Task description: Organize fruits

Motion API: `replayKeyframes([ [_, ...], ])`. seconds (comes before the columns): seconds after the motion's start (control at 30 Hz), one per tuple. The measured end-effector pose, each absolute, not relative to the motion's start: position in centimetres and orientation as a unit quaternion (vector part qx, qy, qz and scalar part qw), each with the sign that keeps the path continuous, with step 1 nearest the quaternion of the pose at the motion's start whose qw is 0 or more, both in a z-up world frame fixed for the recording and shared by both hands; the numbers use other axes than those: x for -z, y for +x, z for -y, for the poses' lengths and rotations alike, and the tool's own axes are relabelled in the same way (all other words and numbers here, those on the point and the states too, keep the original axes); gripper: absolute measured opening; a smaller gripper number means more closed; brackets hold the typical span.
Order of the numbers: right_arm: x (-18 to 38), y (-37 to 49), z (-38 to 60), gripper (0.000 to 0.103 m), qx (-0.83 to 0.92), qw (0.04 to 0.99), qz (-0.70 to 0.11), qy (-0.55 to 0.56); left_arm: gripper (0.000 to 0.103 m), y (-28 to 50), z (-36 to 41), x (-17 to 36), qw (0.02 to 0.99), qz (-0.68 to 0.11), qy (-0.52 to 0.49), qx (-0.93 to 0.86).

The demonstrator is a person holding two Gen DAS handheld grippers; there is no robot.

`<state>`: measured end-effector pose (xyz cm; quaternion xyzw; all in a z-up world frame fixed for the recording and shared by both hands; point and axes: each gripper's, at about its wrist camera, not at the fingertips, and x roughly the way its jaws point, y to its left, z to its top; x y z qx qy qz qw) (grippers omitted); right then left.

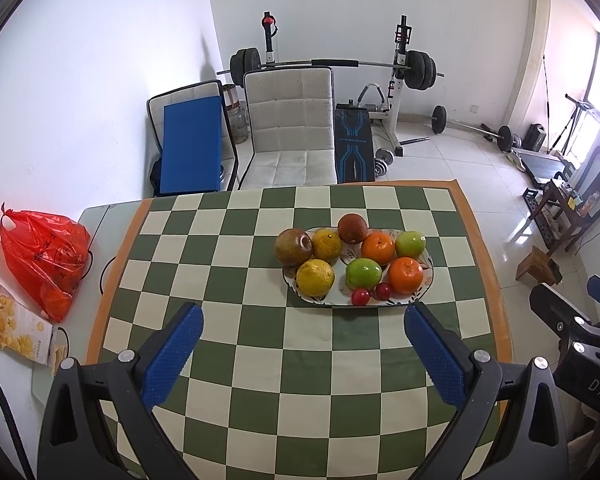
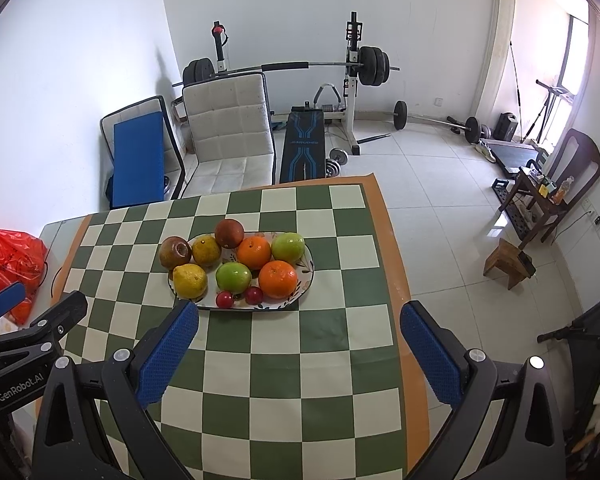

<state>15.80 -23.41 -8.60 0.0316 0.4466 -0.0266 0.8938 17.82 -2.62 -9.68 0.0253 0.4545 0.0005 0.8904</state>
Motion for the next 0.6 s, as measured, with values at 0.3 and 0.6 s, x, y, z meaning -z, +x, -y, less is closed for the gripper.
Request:
replayKeyframes([
  [0.3,8.45,15.59,23.39,0.103,0.027,0.894,-0.446,0.031,0.103,17.79,2.67,9.51,0.892,-0.452,0.026,0.0],
  [0.6,7.88,15.81,23.38,0.103,0.025,0.893,-0.448,0.034,0.103,18.05,2.84,9.16,0.892,-0.45,0.028,-0.001],
])
